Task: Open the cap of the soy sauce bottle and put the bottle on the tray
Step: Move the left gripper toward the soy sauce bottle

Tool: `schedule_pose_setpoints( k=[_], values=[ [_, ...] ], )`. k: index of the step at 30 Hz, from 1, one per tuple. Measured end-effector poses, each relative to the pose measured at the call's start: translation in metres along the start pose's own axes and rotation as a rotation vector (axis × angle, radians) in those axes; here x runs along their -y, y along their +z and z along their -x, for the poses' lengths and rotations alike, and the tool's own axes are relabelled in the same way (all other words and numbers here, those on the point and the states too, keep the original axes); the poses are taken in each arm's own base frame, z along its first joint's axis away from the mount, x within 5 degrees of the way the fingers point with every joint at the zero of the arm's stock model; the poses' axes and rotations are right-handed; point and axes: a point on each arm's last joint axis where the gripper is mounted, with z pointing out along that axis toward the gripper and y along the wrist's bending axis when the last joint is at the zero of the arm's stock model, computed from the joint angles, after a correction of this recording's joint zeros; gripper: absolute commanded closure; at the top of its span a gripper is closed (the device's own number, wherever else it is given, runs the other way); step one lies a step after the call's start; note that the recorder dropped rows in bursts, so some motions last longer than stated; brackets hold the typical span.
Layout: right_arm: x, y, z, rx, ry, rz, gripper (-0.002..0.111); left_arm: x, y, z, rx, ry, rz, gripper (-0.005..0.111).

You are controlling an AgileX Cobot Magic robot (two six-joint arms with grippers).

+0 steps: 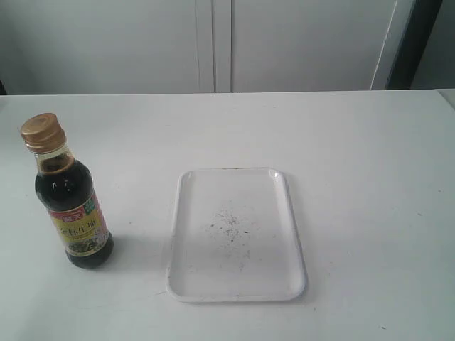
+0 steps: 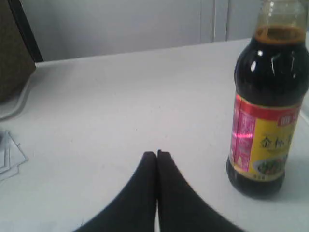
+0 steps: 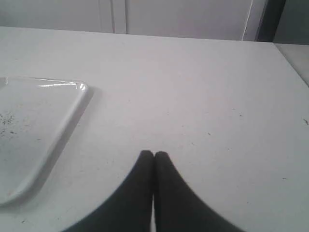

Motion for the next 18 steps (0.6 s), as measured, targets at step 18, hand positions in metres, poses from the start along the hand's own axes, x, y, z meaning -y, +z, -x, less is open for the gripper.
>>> schedule_pose_setpoints(
  k=[18],
  values=[
    [0.0, 0.0, 0.0, 0.0, 0.0, 0.0, 0.108, -0.008, -0.011, 0.045, 0.46, -0.118, 0.062, 0.107]
  ],
)
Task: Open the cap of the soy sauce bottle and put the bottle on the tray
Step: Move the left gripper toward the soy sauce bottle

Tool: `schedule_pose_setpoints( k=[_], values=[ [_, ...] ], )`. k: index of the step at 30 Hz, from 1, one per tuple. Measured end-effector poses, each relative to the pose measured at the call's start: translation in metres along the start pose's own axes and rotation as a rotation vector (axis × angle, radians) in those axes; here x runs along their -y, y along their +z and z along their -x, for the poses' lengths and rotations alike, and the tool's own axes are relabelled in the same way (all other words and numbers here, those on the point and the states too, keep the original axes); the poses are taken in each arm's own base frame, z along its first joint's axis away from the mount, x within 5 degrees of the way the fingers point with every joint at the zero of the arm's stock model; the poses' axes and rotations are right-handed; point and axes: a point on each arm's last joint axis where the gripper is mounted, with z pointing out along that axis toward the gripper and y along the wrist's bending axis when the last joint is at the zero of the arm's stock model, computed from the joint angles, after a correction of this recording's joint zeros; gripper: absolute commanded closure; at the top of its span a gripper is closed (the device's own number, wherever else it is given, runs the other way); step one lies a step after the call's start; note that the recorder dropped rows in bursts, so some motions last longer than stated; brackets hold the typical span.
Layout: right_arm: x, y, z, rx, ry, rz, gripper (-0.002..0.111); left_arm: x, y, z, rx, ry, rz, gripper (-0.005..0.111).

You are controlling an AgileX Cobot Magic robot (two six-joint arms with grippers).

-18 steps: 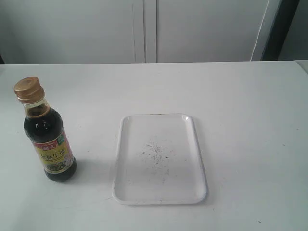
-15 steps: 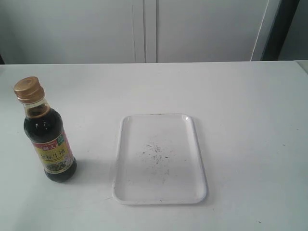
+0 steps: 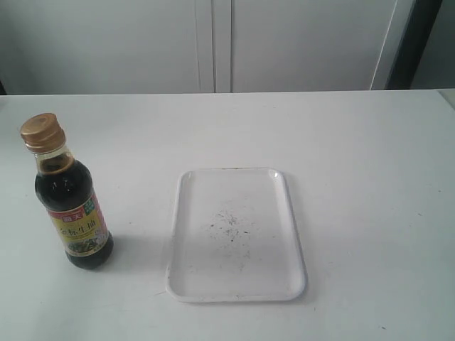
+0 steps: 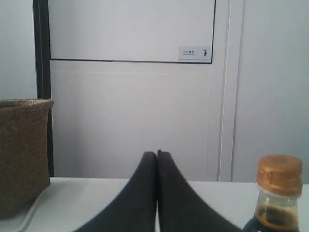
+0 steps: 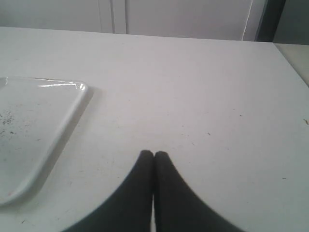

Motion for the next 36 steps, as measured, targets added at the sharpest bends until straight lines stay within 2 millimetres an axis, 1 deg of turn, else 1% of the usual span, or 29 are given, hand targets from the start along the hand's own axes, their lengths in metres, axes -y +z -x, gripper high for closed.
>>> schedule_pose_setpoints(
  k=[3, 7, 12, 16, 21, 22, 24, 25, 27, 29, 30, 32, 36],
  values=[
    [0.0, 0.0, 0.0, 0.0, 0.002, 0.0, 0.108, 0.001, 0.006, 0.014, 0.009, 0.004, -0.001, 0.107],
    [0.0, 0.0, 0.0, 0.0, 0.002, 0.0, 0.108, 0.002, 0.021, 0.031, -0.022, 0.009, 0.0, 0.107],
    [0.0, 0.0, 0.0, 0.0, 0.002, 0.0, 0.108, 0.005, 0.049, 0.051, -0.072, 0.025, -0.005, 0.107],
    [0.0, 0.0, 0.0, 0.0, 0.002, 0.0, 0.108, 0.009, 0.074, 0.06, -0.112, 0.042, -0.035, 0.107],
    [0.0, 0.0, 0.0, 0.0, 0.002, 0.0, 0.108, 0.019, 0.106, 0.068, -0.11, 0.054, -0.136, 0.105],
    [0.0, 0.0, 0.0, 0.0, 0.002, 0.0, 0.108, 0.021, 0.114, 0.069, -0.116, 0.054, -0.155, 0.102],
    [0.0, 0.0, 0.0, 0.0, 0.002, 0.0, 0.108, 0.026, 0.127, 0.068, -0.127, 0.045, -0.202, 0.092],
    [0.0, 0.0, 0.0, 0.0, 0.002, 0.0, 0.108, 0.027, 0.132, 0.067, -0.132, 0.038, -0.221, 0.085],
    [0.0, 0.0, 0.0, 0.0, 0.002, 0.0, 0.108, 0.032, 0.144, 0.064, -0.137, 0.019, -0.27, 0.064],
    [0.0, 0.0, 0.0, 0.0, 0.002, 0.0, 0.108, 0.037, 0.153, 0.063, -0.123, 0.017, -0.326, 0.038],
    [0.0, 0.0, 0.0, 0.0, 0.002, 0.0, 0.108, 0.04, 0.157, 0.062, -0.114, 0.013, -0.355, 0.028],
    [0.0, 0.0, 0.0, 0.0, 0.002, 0.0, 0.108, 0.044, 0.163, 0.06, -0.096, -0.019, -0.401, 0.003],
    [0.0, 0.0, 0.0, 0.0, 0.002, 0.0, 0.108, 0.05, 0.171, 0.052, -0.098, -0.054, -0.473, 0.002]
  ],
)
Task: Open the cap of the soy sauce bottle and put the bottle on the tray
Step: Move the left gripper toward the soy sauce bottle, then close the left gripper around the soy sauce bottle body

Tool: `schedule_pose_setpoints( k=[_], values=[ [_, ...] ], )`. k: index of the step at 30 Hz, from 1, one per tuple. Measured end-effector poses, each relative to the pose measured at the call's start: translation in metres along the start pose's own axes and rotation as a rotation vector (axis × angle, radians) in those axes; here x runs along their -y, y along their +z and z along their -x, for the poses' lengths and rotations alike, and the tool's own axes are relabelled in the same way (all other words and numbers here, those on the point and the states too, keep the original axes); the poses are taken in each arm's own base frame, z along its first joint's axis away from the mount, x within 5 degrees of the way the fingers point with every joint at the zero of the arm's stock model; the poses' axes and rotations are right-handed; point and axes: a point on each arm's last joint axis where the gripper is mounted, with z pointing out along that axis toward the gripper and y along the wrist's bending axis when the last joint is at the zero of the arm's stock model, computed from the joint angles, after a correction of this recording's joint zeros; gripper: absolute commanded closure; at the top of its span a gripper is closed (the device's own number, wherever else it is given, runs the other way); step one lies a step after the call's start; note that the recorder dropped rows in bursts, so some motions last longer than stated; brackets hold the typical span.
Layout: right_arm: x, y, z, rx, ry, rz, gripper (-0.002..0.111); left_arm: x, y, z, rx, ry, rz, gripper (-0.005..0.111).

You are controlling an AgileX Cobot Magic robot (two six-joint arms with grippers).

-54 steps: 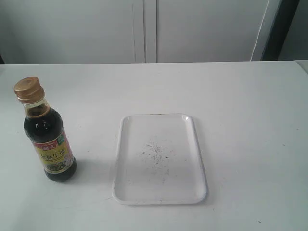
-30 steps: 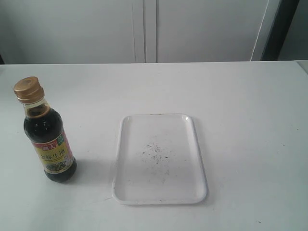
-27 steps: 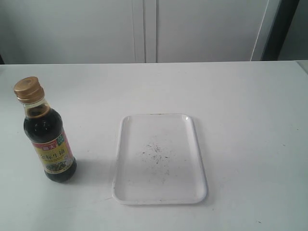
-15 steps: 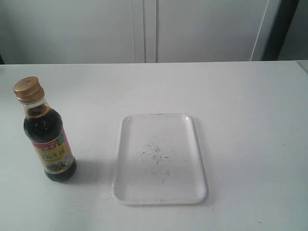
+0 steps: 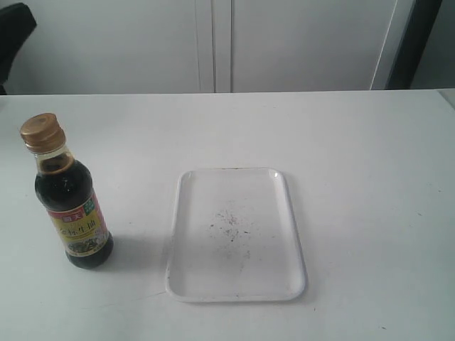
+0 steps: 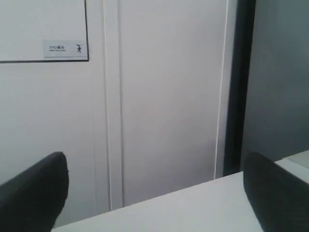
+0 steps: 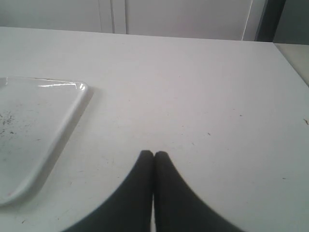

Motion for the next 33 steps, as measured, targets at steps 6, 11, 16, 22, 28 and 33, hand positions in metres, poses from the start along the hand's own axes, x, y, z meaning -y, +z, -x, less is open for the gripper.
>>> schedule_pose_setpoints(
  k=[6, 11, 16, 22, 28, 33],
  values=[
    [0.0, 0.0, 0.0, 0.0, 0.0, 0.0, 0.108, 0.001, 0.008, -0.016, -0.065, -0.018, -0.071, 0.002],
    [0.0, 0.0, 0.0, 0.0, 0.0, 0.0, 0.108, 0.003, 0.013, -0.027, -0.106, -0.022, -0.124, 0.002],
    [0.0, 0.0, 0.0, 0.0, 0.0, 0.0, 0.108, 0.008, 0.019, -0.04, -0.155, -0.027, -0.177, 0.002],
    [0.0, 0.0, 0.0, 0.0, 0.0, 0.0, 0.108, 0.006, 0.025, -0.055, -0.208, -0.048, -0.191, 0.002],
    [0.0, 0.0, 0.0, 0.0, 0.0, 0.0, 0.108, 0.005, 0.026, -0.068, -0.248, -0.082, -0.19, 0.002],
    [0.0, 0.0, 0.0, 0.0, 0.0, 0.0, 0.108, 0.006, 0.02, -0.079, -0.283, -0.079, -0.189, 0.002]
  ],
)
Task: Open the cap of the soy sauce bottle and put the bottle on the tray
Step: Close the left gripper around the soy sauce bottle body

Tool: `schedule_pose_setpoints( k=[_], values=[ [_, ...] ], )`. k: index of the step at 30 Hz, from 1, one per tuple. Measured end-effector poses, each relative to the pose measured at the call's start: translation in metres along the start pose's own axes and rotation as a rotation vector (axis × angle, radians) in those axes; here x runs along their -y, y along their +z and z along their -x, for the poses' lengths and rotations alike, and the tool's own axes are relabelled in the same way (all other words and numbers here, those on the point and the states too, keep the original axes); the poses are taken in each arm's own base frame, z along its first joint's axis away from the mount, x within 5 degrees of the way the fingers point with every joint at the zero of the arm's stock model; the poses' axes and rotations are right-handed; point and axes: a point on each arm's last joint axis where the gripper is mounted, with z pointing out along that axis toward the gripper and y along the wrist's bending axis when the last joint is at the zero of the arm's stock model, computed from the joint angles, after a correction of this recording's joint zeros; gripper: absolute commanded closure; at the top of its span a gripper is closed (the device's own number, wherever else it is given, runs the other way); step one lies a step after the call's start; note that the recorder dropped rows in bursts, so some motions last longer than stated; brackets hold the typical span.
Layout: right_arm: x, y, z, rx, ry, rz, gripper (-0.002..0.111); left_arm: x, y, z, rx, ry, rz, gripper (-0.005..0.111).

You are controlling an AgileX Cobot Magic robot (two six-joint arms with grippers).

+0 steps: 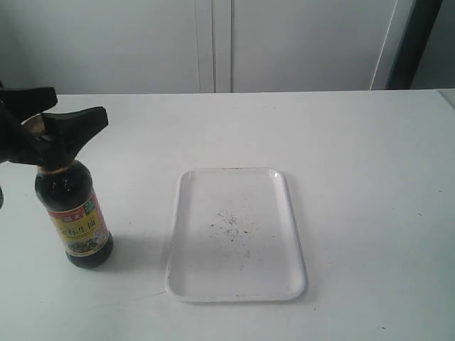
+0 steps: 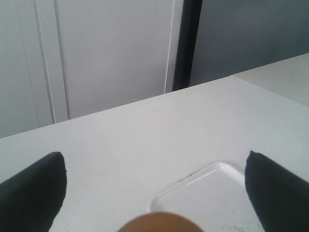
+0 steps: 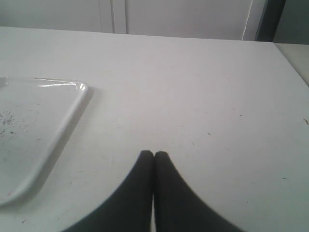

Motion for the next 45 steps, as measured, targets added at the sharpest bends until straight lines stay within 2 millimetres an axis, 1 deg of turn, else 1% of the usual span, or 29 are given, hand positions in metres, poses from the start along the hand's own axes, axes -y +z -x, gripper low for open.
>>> schedule_pose_setpoints(
  k=[16, 22, 27, 32, 42, 43, 45],
  values=[
    [0.0, 0.0, 0.0, 0.0, 0.0, 0.0, 0.108, 0.01, -0.017, -0.033, 0.012, 0.007, 0.025, 0.002],
    [0.0, 0.0, 0.0, 0.0, 0.0, 0.0, 0.108, 0.01, -0.015, -0.054, -0.008, -0.013, 0.008, 0.002],
    [0.0, 0.0, 0.0, 0.0, 0.0, 0.0, 0.108, 0.009, -0.017, -0.073, -0.061, 0.003, 0.035, 0.002],
    [0.0, 0.0, 0.0, 0.0, 0.0, 0.0, 0.108, 0.006, -0.013, -0.089, -0.125, 0.005, 0.033, 0.002],
    [0.0, 0.0, 0.0, 0.0, 0.0, 0.0, 0.108, 0.003, -0.009, -0.107, -0.195, 0.028, 0.024, 0.002],
    [0.0, 0.0, 0.0, 0.0, 0.0, 0.0, 0.108, 0.002, -0.009, -0.107, -0.196, 0.03, 0.023, 0.003],
    [0.0, 0.0, 0.0, 0.0, 0.0, 0.0, 0.108, 0.002, -0.009, -0.109, -0.205, 0.034, 0.022, 0.009]
  ],
)
